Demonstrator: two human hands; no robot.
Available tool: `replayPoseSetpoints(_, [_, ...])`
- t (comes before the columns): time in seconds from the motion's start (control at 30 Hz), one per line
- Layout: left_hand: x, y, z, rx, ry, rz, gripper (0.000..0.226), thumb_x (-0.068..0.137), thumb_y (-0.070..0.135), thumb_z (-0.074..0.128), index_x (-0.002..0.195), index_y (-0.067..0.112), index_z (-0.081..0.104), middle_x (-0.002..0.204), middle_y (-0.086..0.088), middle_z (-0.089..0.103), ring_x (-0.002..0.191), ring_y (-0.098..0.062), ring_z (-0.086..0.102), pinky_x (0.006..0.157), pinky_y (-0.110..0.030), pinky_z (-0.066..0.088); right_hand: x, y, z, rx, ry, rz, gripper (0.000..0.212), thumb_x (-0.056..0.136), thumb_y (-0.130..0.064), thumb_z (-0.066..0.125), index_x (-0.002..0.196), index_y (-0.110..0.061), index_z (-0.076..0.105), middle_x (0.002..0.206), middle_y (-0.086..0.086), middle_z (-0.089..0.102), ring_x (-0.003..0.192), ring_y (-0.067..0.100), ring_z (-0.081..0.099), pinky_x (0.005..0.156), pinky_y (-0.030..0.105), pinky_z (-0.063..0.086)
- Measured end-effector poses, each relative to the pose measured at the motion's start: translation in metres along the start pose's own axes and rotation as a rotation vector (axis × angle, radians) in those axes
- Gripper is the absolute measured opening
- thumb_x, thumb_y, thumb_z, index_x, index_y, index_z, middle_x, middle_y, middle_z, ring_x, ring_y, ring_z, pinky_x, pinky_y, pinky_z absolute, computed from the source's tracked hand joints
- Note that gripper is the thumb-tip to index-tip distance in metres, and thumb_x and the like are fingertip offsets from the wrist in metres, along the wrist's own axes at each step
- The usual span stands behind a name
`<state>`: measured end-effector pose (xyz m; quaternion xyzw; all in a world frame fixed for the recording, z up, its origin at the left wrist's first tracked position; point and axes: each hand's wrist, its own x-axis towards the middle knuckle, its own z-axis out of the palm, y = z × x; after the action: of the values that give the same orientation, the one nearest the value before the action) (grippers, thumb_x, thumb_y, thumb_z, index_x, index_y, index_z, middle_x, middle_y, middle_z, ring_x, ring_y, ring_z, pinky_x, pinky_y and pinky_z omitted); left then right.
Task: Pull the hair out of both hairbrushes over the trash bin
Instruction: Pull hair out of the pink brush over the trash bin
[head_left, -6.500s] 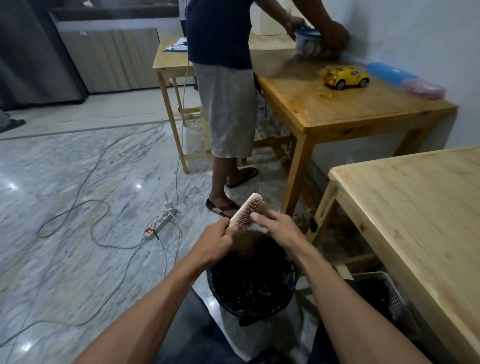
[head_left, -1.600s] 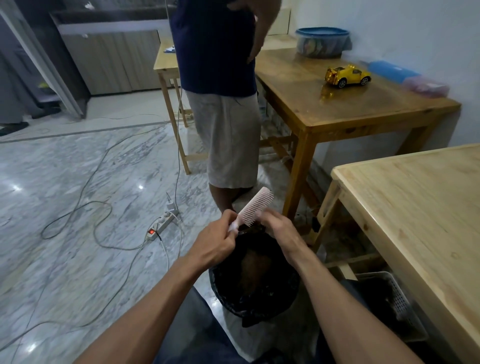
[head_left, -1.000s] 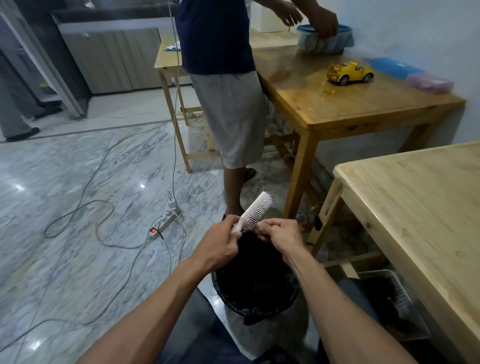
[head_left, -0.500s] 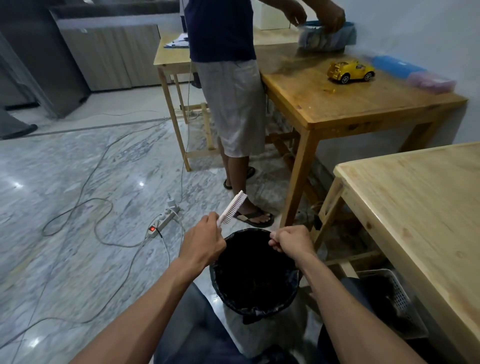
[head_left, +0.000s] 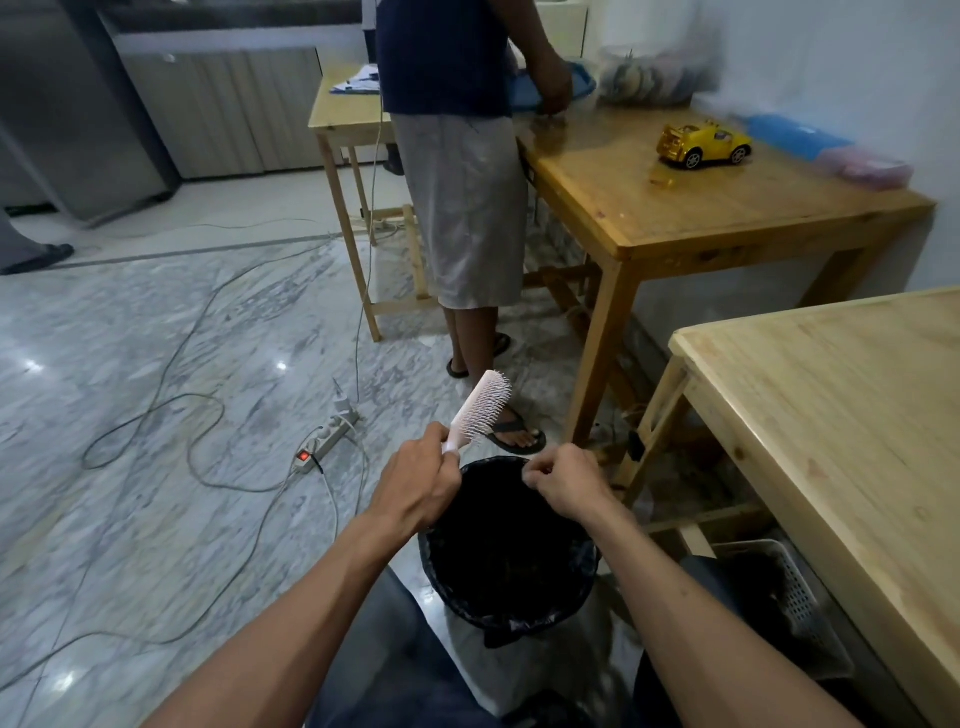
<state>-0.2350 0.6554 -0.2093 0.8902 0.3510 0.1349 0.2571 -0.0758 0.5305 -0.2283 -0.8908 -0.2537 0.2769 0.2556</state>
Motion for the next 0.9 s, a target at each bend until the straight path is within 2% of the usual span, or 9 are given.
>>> replayPoseSetpoints(0.07, [-0.002,0.0,0.001,-0.012,-0.009,-0.001,0.02,0.098,0.023,0.045,0.111,0.01,0.053,0.08,-0.016,0.063,0.066,-0.034,0.055,0.057,-0.039,0.033,-0.001,0.001,0.002,0.047,0.033,0.024,0.021,0.089,-0.013,0.073,0.106,-0.023,0.079,0.113,0.004,0.076,0.104,0.023,0.07,0.096,0.039,0.058])
replayPoseSetpoints(0.17, [-0.003,-0.002,0.004,-0.011,-0.019,-0.006,0.02,0.095,0.023,0.046,0.108,0.01,0.053,0.073,-0.011,0.058,0.059,-0.027,0.049,0.054,-0.037,0.031,-0.006,-0.004,-0.004,0.052,0.092,-0.007,0.018,0.092,-0.038,0.071,0.1,-0.024,0.08,0.084,-0.004,0.079,0.088,0.016,0.071,0.086,0.038,0.058])
replayPoseSetpoints(0.27, [-0.001,-0.004,0.005,-0.04,-0.031,-0.016,0.019,0.093,0.025,0.047,0.106,0.012,0.053,0.07,-0.009,0.058,0.054,-0.024,0.048,0.05,-0.035,0.032,-0.003,-0.012,-0.007,0.165,0.066,-0.086,0.038,0.095,-0.045,0.063,0.126,-0.025,0.072,0.114,-0.003,0.072,0.109,0.018,0.066,0.094,0.033,0.05])
replayPoseSetpoints(0.37, [-0.003,-0.003,0.003,-0.066,-0.066,0.025,0.02,0.094,0.027,0.047,0.108,0.014,0.053,0.07,-0.009,0.06,0.054,-0.021,0.048,0.049,-0.033,0.03,0.004,-0.018,-0.01,0.626,-0.182,-0.098,0.066,0.087,-0.037,0.072,0.148,-0.024,0.05,0.132,-0.003,0.061,0.111,0.017,0.068,0.089,0.031,0.052])
replayPoseSetpoints(0.47, [-0.005,-0.002,-0.001,-0.057,-0.058,0.117,0.022,0.093,0.03,0.045,0.108,0.017,0.054,0.069,-0.01,0.063,0.057,-0.024,0.051,0.053,-0.035,0.03,0.005,-0.019,-0.011,0.843,-0.391,-0.15,0.031,0.094,-0.024,0.073,0.12,-0.008,0.068,0.102,0.005,0.075,0.079,0.013,0.073,0.066,0.022,0.056])
replayPoseSetpoints(0.57, [-0.006,-0.009,-0.003,0.027,-0.019,0.169,0.019,0.094,0.028,0.046,0.108,0.016,0.052,0.068,-0.009,0.06,0.063,-0.034,0.057,0.055,-0.037,0.034,0.002,-0.022,-0.005,0.808,-0.289,-0.152,0.017,0.091,-0.015,0.076,0.089,0.001,0.074,0.073,0.007,0.072,0.055,0.006,0.062,0.053,0.015,0.051])
replayPoseSetpoints(0.67, [-0.007,-0.015,-0.007,0.151,0.033,0.158,0.019,0.096,0.029,0.044,0.109,0.016,0.049,0.076,-0.008,0.061,0.066,-0.036,0.059,0.058,-0.042,0.045,0.004,-0.019,0.0,0.671,-0.185,-0.109,0.012,0.09,-0.012,0.078,0.08,-0.005,0.077,0.067,0.007,0.072,0.051,0.006,0.06,0.053,0.017,0.053])
replayPoseSetpoints(0.8, [-0.006,-0.026,-0.012,0.197,0.134,0.047,0.018,0.097,0.027,0.044,0.109,0.014,0.047,0.084,-0.01,0.063,0.067,-0.035,0.061,0.057,-0.042,0.05,0.004,-0.003,0.01,0.669,-0.027,-0.026,0.01,0.094,-0.008,0.073,0.087,-0.003,0.079,0.076,0.013,0.075,0.058,0.01,0.066,0.06,0.021,0.057])
replayPoseSetpoints(0.9, [-0.006,-0.031,-0.011,0.184,0.104,0.015,0.019,0.096,0.026,0.045,0.11,0.014,0.047,0.085,-0.011,0.063,0.067,-0.033,0.06,0.058,-0.042,0.049,0.003,0.012,0.019,0.516,-0.154,-0.026,0.033,0.096,0.006,0.058,0.123,-0.003,0.072,0.108,0.01,0.078,0.09,0.015,0.073,0.082,0.029,0.061])
